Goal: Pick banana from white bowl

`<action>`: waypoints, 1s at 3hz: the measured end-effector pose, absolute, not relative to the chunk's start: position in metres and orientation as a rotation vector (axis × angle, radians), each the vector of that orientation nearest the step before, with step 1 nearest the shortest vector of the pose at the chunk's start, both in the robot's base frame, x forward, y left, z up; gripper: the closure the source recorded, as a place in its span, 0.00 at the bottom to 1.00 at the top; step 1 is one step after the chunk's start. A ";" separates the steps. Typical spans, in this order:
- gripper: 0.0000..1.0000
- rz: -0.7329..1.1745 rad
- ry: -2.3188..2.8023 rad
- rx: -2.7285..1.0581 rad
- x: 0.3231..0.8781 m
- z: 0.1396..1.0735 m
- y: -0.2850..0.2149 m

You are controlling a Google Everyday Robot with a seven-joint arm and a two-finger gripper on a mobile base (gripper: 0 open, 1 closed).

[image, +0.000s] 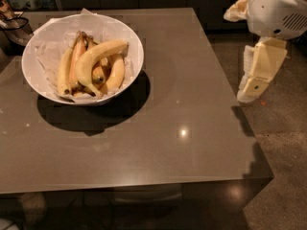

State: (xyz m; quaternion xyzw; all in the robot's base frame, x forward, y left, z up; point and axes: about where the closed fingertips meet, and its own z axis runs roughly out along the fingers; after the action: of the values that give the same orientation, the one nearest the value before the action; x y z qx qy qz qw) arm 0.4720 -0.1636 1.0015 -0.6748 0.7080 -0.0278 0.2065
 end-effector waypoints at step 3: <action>0.00 -0.196 1.874 -2.027 0.508 0.995 -0.114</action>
Offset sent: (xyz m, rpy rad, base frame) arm 0.0371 0.0553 -0.0102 -0.1626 -0.0772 0.1113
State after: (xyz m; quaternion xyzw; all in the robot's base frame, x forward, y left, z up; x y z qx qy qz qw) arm 0.5081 -0.1141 0.9955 -0.7197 0.6653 -0.0697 0.1861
